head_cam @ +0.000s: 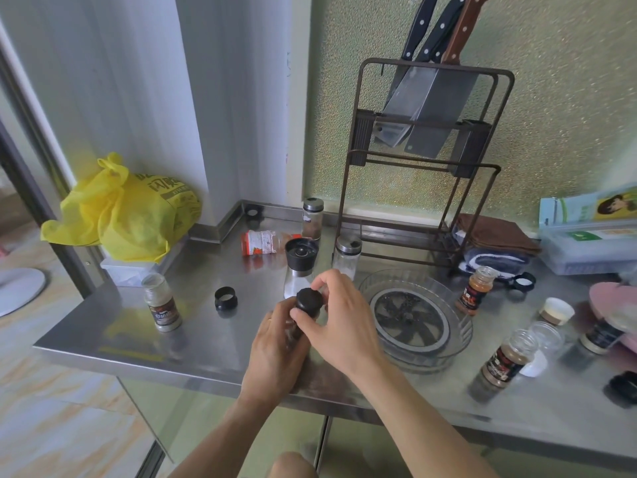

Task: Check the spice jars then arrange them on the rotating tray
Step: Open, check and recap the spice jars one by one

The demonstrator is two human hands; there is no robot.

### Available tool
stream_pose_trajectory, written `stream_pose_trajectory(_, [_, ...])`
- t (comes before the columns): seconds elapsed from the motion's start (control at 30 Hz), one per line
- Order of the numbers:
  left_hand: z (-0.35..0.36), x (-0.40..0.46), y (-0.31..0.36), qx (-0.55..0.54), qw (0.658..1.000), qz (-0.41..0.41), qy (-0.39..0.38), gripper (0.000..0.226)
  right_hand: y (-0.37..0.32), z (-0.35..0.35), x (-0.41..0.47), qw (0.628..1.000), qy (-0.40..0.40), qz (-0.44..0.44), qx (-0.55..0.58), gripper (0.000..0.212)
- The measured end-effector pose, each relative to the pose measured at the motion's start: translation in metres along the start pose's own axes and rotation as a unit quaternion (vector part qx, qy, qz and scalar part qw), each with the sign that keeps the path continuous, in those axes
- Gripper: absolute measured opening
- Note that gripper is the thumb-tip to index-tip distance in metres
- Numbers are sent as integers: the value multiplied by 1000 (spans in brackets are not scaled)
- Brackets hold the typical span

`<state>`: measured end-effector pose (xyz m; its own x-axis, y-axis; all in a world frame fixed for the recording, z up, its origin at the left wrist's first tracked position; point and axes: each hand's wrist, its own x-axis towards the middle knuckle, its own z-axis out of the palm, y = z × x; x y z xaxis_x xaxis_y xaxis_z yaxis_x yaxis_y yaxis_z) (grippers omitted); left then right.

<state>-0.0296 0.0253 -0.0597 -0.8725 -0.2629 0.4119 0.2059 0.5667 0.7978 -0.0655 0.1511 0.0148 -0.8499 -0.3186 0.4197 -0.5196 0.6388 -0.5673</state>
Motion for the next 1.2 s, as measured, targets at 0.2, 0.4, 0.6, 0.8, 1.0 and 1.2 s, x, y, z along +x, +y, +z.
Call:
stream_pose_trajectory(0.2, [-1, 1, 3, 18, 1000, 12, 4, 49, -4, -3, -1, 1000, -22, -10, -20, 49])
stream_pose_trajectory(0.4, [-1, 0, 3, 20, 999, 20, 16, 52, -3, -6, -3, 999, -26, -7, -19, 51])
stream_pose_trajectory(0.6, [-2, 1, 8, 21, 999, 23, 20, 46, -3, -7, -2, 1000, -29, -1, -6, 47])
stream_pose_trajectory(0.8, [-3, -1, 9, 27, 999, 23, 12, 39, 0, -4, 3, 999, -12, 32, -13, 35])
stream_pose_trajectory(1.0, [-3, -1, 8, 20, 999, -15, 29, 31, -3, 1, 6, 998, 6, 51, -21, 38])
stream_pose_trajectory(1.2, [-5, 3, 9, -16, 998, -63, -15, 42, -3, 14, 2, 998, 46, 35, -32, 37])
